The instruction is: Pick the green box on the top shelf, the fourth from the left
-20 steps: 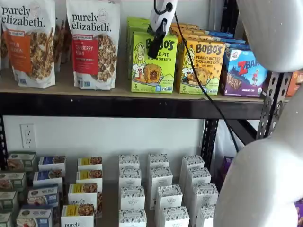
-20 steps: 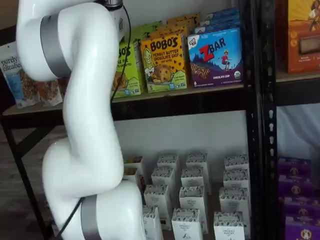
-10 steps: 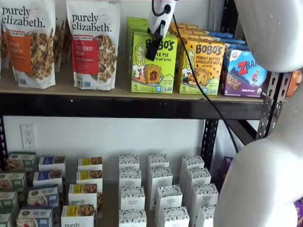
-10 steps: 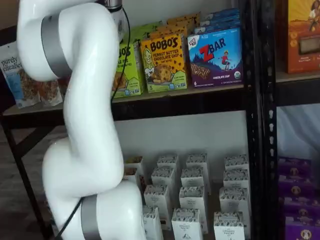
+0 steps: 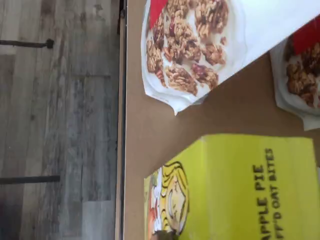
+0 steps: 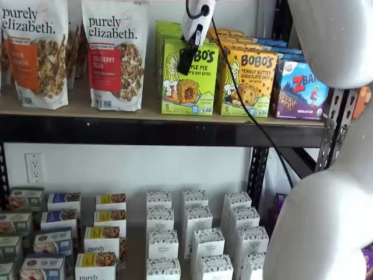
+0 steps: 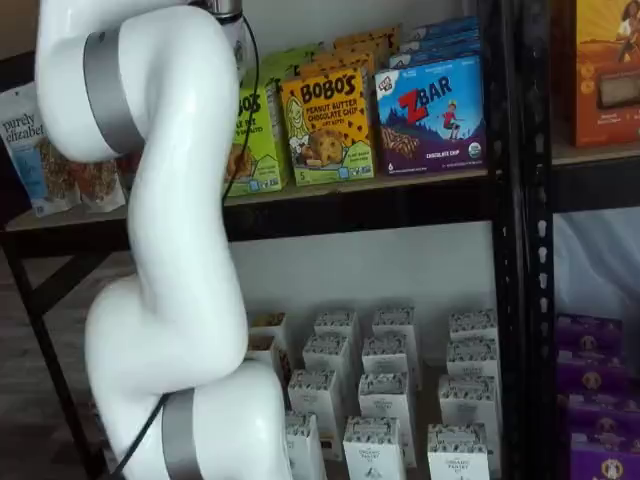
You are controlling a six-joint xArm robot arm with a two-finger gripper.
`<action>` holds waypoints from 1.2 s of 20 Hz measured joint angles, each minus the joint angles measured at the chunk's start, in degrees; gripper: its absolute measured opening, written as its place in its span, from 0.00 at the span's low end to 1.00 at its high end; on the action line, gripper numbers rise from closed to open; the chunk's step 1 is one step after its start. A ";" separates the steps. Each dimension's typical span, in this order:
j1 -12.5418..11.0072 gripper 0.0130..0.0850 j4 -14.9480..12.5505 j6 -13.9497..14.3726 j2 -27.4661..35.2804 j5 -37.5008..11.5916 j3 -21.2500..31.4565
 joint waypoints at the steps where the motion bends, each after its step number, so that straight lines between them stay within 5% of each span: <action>1: -0.01 0.56 0.08 0.00 -0.08 -0.07 0.05; 8: -0.03 0.50 0.24 0.07 -0.20 0.15 -0.18; 15: -0.20 0.28 0.44 -0.05 -0.49 0.37 -0.09; 24: -0.19 0.28 0.32 -0.03 -0.56 1.02 -0.14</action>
